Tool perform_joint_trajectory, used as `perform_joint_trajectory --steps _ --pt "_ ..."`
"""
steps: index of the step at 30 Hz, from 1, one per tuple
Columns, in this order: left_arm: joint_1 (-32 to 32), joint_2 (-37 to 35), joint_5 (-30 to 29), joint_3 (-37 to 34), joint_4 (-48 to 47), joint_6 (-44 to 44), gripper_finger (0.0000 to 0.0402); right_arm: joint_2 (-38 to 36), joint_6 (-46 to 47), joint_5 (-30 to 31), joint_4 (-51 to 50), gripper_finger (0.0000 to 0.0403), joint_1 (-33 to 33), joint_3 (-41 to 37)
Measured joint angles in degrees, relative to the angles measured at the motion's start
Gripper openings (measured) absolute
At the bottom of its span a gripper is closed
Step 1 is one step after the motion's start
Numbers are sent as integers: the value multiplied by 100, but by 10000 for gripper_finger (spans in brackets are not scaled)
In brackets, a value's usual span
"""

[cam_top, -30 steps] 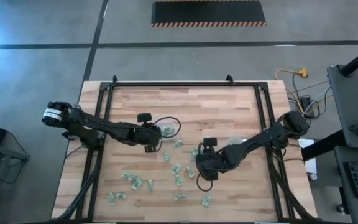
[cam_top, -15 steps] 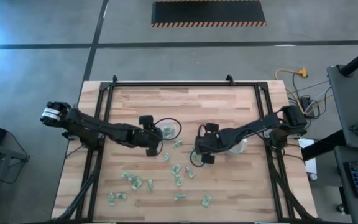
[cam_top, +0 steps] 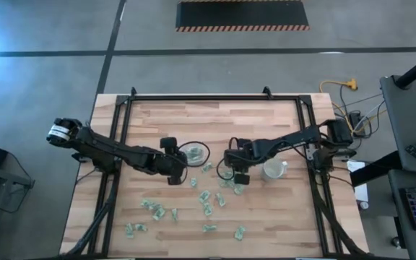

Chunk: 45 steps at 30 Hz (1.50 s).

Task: Pick and place Stevia / Truvia into bins
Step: Put the stevia packet into the transparent bin

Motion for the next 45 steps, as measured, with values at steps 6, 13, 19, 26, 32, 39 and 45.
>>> perform_joint_trajectory --steps 6,13,19,26,32,39,45 --pt "-49 0 24 11 -3 -117 213 194 -105 -57 -7 73 -153 -14" --pt "-197 -166 115 26 -150 -370 213 239 -338 2 7 48 -201 -14" --pt "-429 -555 235 31 -352 -878 213 213 -566 4 165 10 -198 -14" --pt "-869 -996 639 33 -1057 -1944 213 6 -761 22 637 9 -198 -14" --pt "-1402 -1027 668 -2 -1404 -2811 213 -247 -1201 52 1844 9 -196 -14" --pt "-1992 -899 673 -55 -1381 -3430 213 -32 -1982 6 3503 9 -196 -12" --pt "-2367 -817 673 -55 -1341 -3814 213 150 -2257 9 4282 9 -316 -12"
